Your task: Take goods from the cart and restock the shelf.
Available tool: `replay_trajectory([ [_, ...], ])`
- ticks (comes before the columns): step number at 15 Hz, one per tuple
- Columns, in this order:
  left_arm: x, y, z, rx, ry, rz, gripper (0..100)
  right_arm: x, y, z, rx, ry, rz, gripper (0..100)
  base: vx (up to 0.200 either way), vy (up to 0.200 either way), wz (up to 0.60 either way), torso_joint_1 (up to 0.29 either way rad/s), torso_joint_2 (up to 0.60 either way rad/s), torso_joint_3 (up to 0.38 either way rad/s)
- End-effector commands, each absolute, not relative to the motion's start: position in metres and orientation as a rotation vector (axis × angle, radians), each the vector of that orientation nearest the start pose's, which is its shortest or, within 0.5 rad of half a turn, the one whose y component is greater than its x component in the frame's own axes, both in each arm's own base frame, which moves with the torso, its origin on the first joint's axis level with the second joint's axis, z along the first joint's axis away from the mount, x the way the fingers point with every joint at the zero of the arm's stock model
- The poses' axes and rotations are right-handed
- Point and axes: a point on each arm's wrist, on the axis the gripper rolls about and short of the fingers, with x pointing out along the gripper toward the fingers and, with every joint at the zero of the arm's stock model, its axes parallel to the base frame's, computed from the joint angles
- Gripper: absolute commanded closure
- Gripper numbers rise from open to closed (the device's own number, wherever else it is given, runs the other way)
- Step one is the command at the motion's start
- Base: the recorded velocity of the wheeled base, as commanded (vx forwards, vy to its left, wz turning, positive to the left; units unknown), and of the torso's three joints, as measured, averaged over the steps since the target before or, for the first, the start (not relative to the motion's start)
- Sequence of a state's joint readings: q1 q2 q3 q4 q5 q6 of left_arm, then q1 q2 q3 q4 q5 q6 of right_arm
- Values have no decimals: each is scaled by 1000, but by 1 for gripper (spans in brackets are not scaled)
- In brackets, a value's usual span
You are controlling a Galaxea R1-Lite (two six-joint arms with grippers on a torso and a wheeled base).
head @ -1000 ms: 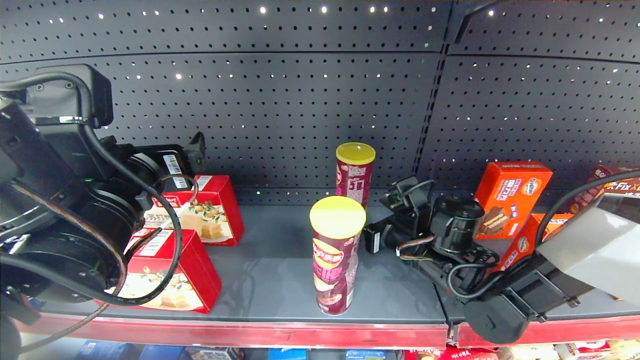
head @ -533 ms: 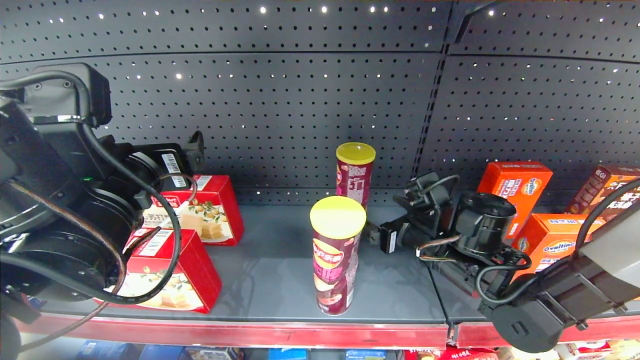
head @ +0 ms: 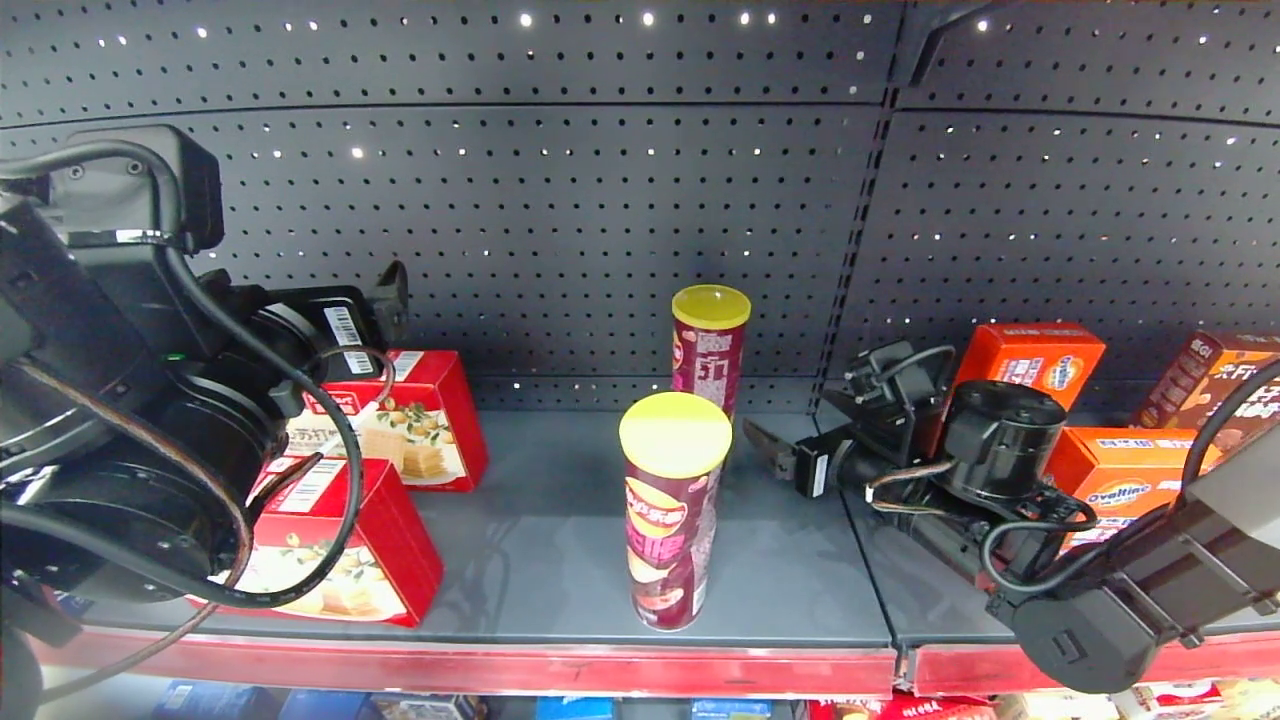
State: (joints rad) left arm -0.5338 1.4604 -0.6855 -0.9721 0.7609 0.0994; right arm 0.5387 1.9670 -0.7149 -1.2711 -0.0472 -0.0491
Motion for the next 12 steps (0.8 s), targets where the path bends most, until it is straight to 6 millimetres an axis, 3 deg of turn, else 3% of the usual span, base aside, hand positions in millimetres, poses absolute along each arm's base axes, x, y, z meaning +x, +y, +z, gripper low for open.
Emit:
replay_trajectory([
  [1,214,-108,248,-20,-145,234,0,299,171,131,-49,-14,475,0,0,0,0,0,0,0],
  [5,214,-108,248,-20,-145,234,0,318,166,115,-65,11,435,0,0,0,0,0,0,0],
  [12,214,-108,248,-19,-144,234,0,331,174,113,-65,-10,436,0,0,0,0,0,0,0],
])
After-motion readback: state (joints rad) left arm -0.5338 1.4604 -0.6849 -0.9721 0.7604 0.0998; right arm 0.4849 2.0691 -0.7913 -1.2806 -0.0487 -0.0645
